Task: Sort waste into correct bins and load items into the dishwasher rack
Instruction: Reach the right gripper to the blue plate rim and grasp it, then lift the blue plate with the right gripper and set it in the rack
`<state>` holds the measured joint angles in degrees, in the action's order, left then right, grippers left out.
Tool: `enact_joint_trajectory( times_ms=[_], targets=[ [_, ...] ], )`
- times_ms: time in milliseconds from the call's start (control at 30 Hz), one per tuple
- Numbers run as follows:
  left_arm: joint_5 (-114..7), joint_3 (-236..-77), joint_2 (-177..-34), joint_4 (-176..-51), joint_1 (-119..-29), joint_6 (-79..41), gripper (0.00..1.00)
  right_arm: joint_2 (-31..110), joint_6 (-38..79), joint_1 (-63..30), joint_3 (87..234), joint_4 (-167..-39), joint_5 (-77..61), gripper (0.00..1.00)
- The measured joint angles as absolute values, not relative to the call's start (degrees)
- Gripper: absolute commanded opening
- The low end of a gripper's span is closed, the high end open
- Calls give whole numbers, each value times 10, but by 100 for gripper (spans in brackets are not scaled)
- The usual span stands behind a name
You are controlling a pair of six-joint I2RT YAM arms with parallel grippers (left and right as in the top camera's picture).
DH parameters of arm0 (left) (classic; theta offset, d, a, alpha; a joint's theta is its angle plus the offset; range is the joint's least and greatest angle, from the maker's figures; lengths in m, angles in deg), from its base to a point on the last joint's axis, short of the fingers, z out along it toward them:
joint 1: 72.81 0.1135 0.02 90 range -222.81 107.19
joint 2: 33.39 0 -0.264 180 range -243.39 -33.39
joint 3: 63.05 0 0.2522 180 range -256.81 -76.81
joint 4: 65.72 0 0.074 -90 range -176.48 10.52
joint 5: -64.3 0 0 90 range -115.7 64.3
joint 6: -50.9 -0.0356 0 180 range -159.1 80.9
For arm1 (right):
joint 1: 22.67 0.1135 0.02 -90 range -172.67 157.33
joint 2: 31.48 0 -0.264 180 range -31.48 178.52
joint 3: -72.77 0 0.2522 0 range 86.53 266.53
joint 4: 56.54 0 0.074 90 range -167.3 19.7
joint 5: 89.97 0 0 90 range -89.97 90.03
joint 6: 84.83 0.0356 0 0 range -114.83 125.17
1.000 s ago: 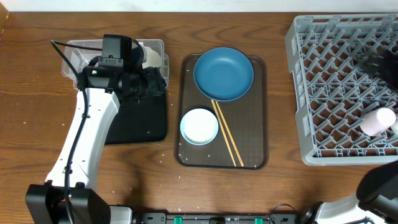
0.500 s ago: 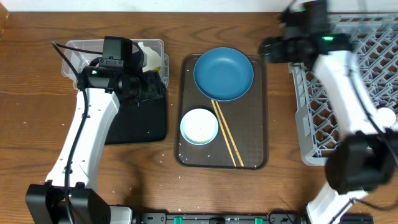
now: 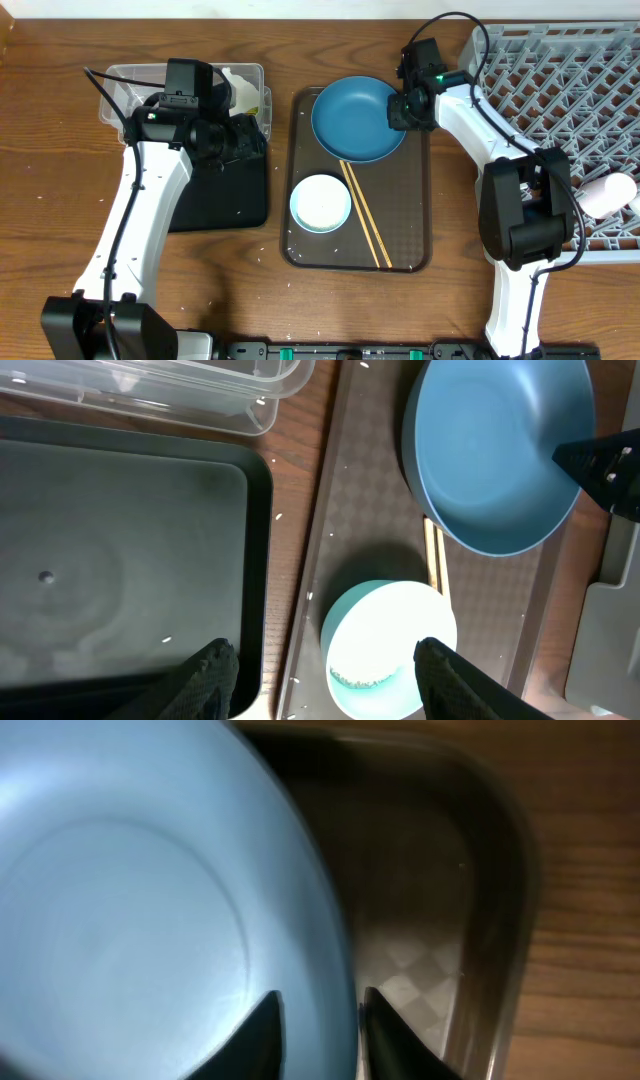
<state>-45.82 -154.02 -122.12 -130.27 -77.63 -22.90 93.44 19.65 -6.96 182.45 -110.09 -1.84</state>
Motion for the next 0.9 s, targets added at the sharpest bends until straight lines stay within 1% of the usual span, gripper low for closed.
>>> enact_joint_trajectory(
  times_ms=[33, 67, 100, 433, 567, 733, 900],
  targets=[
    [-458, -1540, -1221, -1303, -776, -229, 61, 934, 200, -69, 1825, -1101, -15, 10],
    [-458, -1540, -1221, -1303, -776, -229, 61, 934, 202, -70, 1825, -1101, -13, 2],
    [-458, -1540, -1221, -1303, -776, -229, 61, 934, 203, -70, 1825, -1102, -10, 1],
    [-458, -1540, -1221, -1303, -776, -229, 61, 933, 211, -74, 1825, -1102, -11, 1],
    [-458, -1540, -1221, -1303, -776, -229, 61, 909, 199, -93, 1825, -1100, -6, 1],
    [-458, -1540, -1221, -1302, -776, -229, 61, 813, 136, -161, 1826, -1053, 40, 1],
    [-458, -1540, -1221, -1297, -776, -229, 61, 713, 37, -250, 1842, -982, 125, 1]
  ],
)
